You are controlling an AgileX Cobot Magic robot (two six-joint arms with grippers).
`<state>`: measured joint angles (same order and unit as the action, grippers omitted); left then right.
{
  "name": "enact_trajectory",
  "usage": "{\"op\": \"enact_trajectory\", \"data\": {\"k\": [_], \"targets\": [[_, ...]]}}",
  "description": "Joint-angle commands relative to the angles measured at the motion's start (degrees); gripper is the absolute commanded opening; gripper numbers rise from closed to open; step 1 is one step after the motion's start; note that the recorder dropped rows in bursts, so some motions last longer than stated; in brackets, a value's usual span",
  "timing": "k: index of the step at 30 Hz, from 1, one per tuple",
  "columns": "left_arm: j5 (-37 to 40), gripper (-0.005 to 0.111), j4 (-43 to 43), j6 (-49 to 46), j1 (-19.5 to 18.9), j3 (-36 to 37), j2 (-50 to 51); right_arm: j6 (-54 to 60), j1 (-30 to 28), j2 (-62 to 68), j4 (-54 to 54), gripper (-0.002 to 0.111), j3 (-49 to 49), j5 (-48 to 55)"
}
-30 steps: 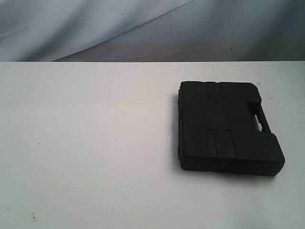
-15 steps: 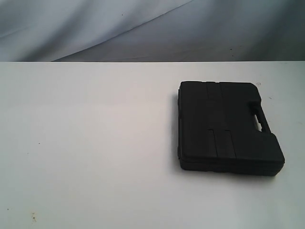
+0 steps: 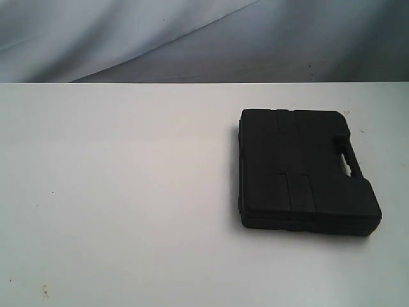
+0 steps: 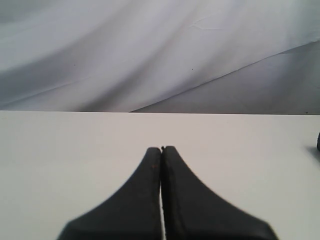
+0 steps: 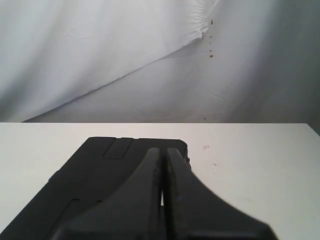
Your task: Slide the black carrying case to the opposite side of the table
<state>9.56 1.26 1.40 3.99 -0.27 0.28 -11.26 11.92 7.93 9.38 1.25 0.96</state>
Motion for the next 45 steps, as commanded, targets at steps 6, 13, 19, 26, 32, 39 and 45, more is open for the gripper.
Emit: {"op": "enact_trajectory", "data": {"k": [6,13,19,26,32,39,45], "targets": [[-0.3,0.0,-0.13,0.03,0.27,0.27,-0.28,0.95,-0.16,-7.93,0.44,0.0,-1.25,2.78],[-0.3,0.0,-0.13,0.03,0.27,0.27,-0.28,8.71,-2.78,-7.93,-7.27,0.0,-1.25,3.41],[-0.3,0.0,-0.13,0.03,0.27,0.27,-0.28,12.53,-2.78,-7.93,-11.14,0.0,-1.25,3.52],[-0.3,0.0,-0.13,0.03,0.27,0.27,-0.28,12.53,-2.78,-7.93,-11.61,0.0,-1.25,4.47],[-0.3,0.0,-0.13,0.03,0.27,0.27,-0.28,12.53,-2.78,-7.93,-11.61,0.0,-1.25,4.47],[-0.3,0.0,-0.13,0.03,0.27,0.27,-0.28,12.53,-2.78,-7.93,-11.61,0.0,-1.25,4.47],[-0.3,0.0,-0.13,0.03,0.27,0.27,-0.28,12.53,-2.78,-7.93,-11.61,0.0,-1.25,4.47]]}}
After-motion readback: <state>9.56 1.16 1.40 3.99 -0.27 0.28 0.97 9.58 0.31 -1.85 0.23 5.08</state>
